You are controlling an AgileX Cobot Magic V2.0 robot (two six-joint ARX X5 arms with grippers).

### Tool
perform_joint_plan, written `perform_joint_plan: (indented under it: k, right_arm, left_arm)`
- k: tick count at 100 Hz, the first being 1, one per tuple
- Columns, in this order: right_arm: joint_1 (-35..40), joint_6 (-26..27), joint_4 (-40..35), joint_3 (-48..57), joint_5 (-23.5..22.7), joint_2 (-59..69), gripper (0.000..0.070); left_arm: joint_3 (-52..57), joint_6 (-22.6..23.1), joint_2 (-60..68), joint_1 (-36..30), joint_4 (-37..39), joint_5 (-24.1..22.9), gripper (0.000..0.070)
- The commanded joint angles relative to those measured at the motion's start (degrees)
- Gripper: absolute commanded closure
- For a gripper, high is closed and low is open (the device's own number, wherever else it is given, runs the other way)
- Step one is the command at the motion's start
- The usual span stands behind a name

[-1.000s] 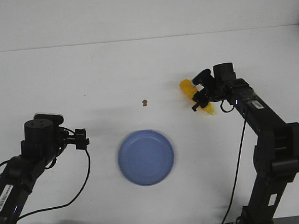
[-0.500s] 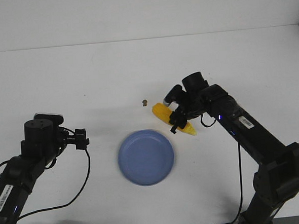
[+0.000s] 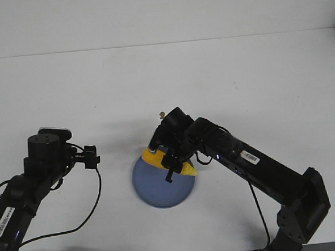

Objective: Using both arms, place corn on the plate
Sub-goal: 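Lift the corn with the right gripper and carry it over the plate, then lower the corn onto the plate and open the right gripper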

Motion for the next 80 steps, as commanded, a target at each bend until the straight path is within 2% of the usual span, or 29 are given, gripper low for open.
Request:
perform_joint_plan:
  k: [1,7,20,40,55,80]
  right_arm:
    - [0.76,2.36,0.98,1.07,0.35,0.24,0.0607]
    - [0.79,2.95,1.09,1.07,0.42,0.24,0.0575]
    - [0.76,4.33,0.98,1.01,1.97,0.42,0.0433]
    - [0.76,5.25,-0.09,0.07,2.75,0.42,0.0391]
    - [0.76,5.42,-0.26,-0.42,2.73,0.42,0.0224]
    - [0.52,5.42,0.87,-0.42,2.38,0.39,0.0214]
  left_arm:
    - [0.52,-0.15,0.63,-0.15,0.17,-0.07,0.0185]
    - [0.52,-0.15,0.63,-0.15,0.17,-0.07,0.0185]
    - [0.52,-0.17,0.63,-0.15,0.17,-0.07,0.0185]
    - [0.52,-0.17,0.63,-0.15,0.20,-0.07,0.0185]
    - [0.52,-0.17,0.63,-0.15,0.22,-0.07,0.0185]
    - [0.52,-0.15,0.63,-0.15,0.26,-0.07,0.0185]
